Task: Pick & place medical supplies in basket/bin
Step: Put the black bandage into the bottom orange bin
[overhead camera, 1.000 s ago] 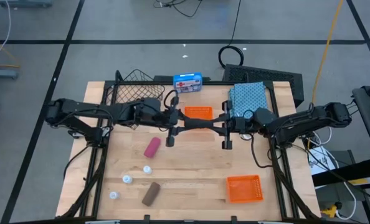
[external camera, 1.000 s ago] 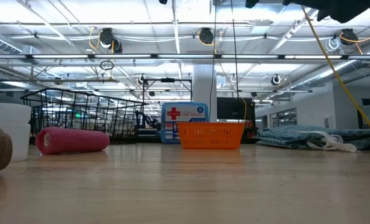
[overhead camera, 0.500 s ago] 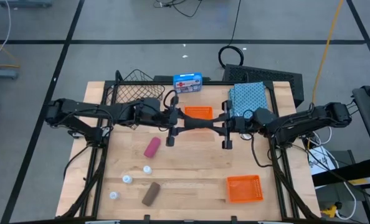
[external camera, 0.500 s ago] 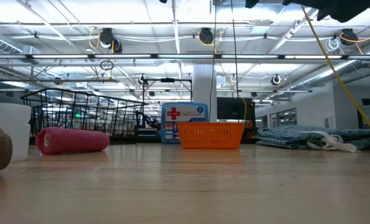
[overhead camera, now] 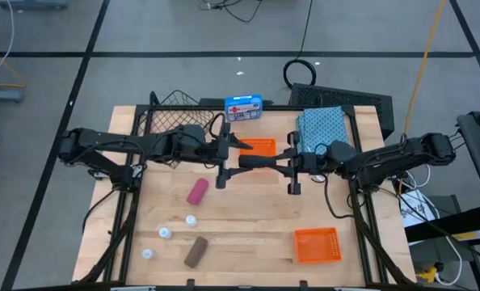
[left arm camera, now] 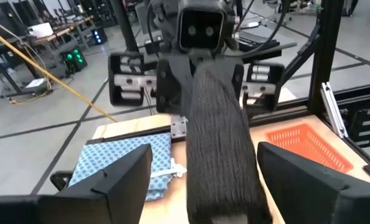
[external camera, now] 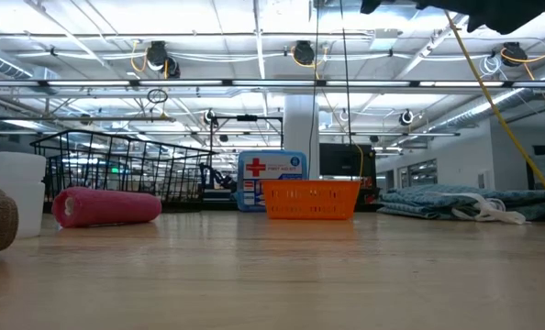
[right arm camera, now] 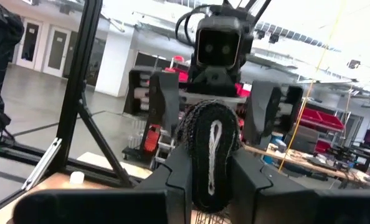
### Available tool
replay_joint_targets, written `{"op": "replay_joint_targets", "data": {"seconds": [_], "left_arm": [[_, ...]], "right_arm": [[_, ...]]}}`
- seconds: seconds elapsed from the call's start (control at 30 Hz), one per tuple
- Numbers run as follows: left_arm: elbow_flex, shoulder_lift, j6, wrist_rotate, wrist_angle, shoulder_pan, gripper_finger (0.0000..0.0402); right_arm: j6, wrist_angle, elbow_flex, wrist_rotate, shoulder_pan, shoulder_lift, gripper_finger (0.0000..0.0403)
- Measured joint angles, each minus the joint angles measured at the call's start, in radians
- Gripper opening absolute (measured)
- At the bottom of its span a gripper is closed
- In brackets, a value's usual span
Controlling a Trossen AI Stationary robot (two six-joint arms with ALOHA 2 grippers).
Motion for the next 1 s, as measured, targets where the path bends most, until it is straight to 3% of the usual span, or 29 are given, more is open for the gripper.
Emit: {"op": "replay_joint_targets", "data": {"seconds": [0.63, 0.9, 1.0], "left_arm": [[0.000, 0.002, -0.033, 0.000, -0.027, -0.001, 0.0182], [0.000, 0.003, -0.036, 0.009, -0.090, -0.001, 0.0073], [-0.001, 0.004, -0.030, 0.008, -0.126, -0.001, 0.0060]], "right_arm": [[0.000, 0.004, 0.000, 0.003, -0.001, 0.000, 0.0048], [0.040, -0.065, 0.000, 0.002, -0.001, -0.001, 0.0079], [0.083, -0.129, 0.002, 0.002, -0.001, -0.002, 0.0095]]}}
